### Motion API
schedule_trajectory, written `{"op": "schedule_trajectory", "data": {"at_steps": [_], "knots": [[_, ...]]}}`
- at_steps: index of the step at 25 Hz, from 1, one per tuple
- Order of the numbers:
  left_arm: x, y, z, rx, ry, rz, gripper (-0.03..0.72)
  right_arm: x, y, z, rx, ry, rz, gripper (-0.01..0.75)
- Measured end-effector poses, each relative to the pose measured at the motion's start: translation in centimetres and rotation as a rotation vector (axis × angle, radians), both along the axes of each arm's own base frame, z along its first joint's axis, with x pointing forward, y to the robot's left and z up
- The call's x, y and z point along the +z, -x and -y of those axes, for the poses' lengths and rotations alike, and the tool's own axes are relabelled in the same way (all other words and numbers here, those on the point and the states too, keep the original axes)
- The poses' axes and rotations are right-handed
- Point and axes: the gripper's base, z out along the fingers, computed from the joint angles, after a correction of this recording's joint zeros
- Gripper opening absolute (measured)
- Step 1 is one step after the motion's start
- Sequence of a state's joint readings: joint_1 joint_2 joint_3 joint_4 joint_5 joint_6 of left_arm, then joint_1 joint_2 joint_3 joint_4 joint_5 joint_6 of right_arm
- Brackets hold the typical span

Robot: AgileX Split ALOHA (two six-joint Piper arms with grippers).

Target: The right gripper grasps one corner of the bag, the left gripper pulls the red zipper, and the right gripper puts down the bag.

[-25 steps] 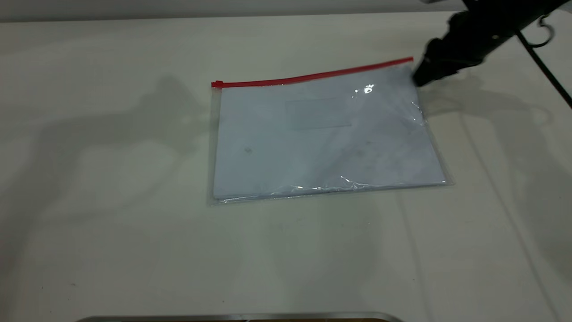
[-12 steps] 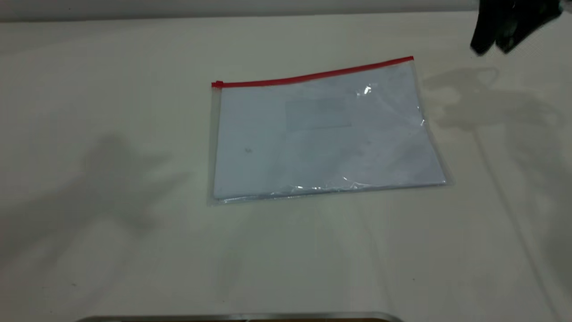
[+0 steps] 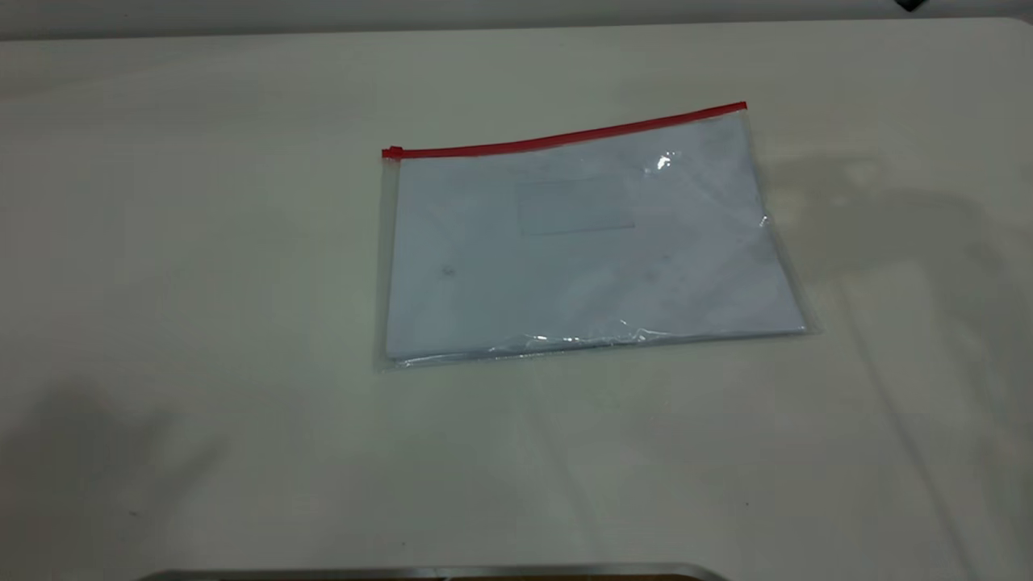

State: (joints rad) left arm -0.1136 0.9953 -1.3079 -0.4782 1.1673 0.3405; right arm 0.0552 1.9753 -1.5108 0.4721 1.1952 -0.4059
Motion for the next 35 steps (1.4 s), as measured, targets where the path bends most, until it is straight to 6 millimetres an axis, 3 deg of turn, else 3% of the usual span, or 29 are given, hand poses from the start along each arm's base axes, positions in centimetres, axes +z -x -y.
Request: {"op": "schedule_trajectory", "data": {"at_steps": [8, 13, 19, 24, 28, 32, 35], "knots": [[-4.3, 8.8, -2.6, 0.17, -0.092, 0.061, 0.453, 5.0, 9.5, 0.1, 0.037, 0.045, 0.046, 0.45], [-7.2, 11.5, -3.8, 0.258, -0.137, 0.077, 0.453, 8.1, 15.8, 0.7, 0.008, 0.049, 0.144, 0.447], [-11.8, 12.5, -4.7, 0.325, -0.208, 0.017, 0.453, 10.5, 24.6, 1.6, -0.038, 0.038, 0.32, 0.413], [-15.3, 12.6, -5.2, 0.342, -0.282, -0.055, 0.453, 10.1, 31.3, 2.9, -0.105, 0.093, 0.55, 0.403], [-17.1, 12.3, -5.2, 0.357, -0.291, -0.12, 0.453, 8.2, 35.4, 4.1, -0.207, 0.135, 0.71, 0.403], [-17.4, 12.3, -5.5, 0.394, -0.299, -0.129, 0.453, 5.7, 37.4, 4.9, -0.25, 0.192, 0.78, 0.402], [-17.8, 12.1, -5.5, 0.407, -0.3, -0.133, 0.453, 5.3, 38.0, 5.2, -0.265, 0.2, 0.829, 0.402]]}}
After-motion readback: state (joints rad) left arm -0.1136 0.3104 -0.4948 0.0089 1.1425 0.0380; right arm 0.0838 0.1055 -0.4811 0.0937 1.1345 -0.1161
